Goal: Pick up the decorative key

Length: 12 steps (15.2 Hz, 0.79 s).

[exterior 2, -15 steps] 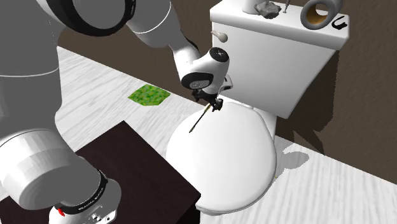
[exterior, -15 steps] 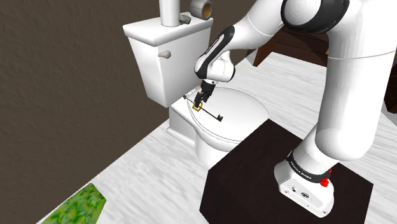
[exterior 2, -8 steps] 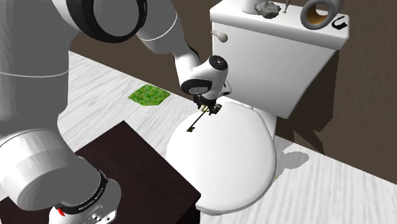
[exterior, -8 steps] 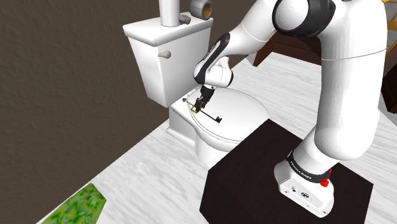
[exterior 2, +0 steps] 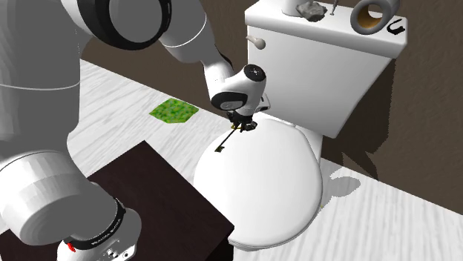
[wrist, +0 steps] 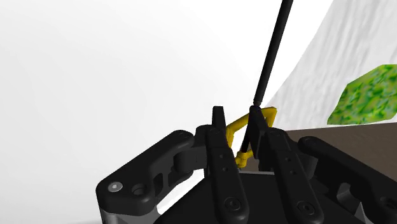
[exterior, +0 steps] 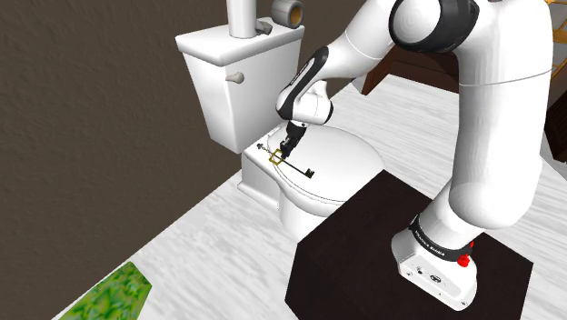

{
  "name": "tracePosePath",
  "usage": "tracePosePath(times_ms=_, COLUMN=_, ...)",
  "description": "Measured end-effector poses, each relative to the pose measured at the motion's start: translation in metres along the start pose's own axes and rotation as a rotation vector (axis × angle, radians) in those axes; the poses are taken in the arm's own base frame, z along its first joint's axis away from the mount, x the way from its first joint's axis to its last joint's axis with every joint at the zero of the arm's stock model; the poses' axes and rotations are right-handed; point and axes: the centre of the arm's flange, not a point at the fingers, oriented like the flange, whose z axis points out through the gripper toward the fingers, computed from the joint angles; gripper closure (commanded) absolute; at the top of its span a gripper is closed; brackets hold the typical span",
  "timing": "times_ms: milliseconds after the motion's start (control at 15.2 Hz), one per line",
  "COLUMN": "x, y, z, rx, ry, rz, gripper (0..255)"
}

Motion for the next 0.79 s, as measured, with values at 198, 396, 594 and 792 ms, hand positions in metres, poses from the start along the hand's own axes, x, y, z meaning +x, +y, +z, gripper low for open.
tracePosePath(times_ms=198, x=0.001, y=-0.002, z=-0.006, rx=0.001, ry=-0.001, rz=-0.001, gripper=255)
tracePosePath(times_ms=396, x=0.003, y=-0.005, z=-0.021, rx=0.001, ry=-0.001, rz=-0.002, gripper=255)
tracePosePath(times_ms=594, x=0.007, y=-0.008, z=-0.035, rx=0.001, ry=-0.002, rz=-0.001, gripper=255)
tracePosePath(times_ms=792, x=0.008, y=-0.011, z=-0.05, rx=0.001, ry=-0.003, rz=-0.001, gripper=255)
